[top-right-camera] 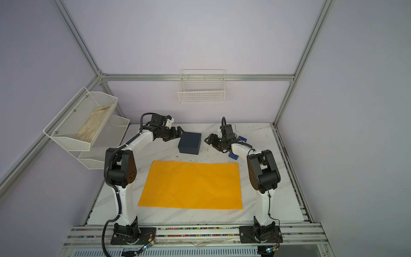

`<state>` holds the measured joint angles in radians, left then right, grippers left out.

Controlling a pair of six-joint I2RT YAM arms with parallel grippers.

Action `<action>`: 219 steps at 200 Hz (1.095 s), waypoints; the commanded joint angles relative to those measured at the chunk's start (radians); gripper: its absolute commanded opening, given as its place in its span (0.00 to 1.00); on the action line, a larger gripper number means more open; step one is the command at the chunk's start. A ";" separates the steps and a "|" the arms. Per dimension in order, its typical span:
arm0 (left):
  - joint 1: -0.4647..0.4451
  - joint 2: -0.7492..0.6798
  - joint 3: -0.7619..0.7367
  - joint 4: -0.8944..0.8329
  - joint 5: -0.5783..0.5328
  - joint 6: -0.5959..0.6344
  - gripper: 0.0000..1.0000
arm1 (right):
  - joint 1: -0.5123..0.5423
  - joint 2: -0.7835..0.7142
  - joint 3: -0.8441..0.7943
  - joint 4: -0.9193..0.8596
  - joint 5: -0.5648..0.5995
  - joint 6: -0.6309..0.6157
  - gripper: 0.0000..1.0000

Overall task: Wrap the gift box in paper
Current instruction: 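Close the left and right grippers on opposite sides of the navy box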

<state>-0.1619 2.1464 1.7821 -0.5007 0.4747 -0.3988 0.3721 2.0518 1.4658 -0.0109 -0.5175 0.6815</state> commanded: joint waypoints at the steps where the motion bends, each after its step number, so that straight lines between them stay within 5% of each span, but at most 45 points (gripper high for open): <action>1: 0.012 0.014 0.111 -0.025 0.074 -0.026 1.00 | 0.030 0.069 0.112 0.029 -0.060 0.029 0.67; 40: 0.024 0.031 0.105 -0.028 0.083 -0.020 1.00 | 0.034 0.174 0.183 0.031 -0.053 0.053 0.48; 98: 0.033 0.046 0.107 -0.027 0.110 -0.007 1.00 | 0.030 0.205 0.180 0.033 -0.074 0.052 0.33; 219: 0.035 0.104 0.093 0.017 0.246 -0.060 1.00 | 0.000 0.158 0.095 0.003 -0.036 0.045 0.24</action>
<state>-0.1329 2.2280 1.7878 -0.5316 0.6361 -0.4194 0.3786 2.2177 1.5883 0.0566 -0.5964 0.7280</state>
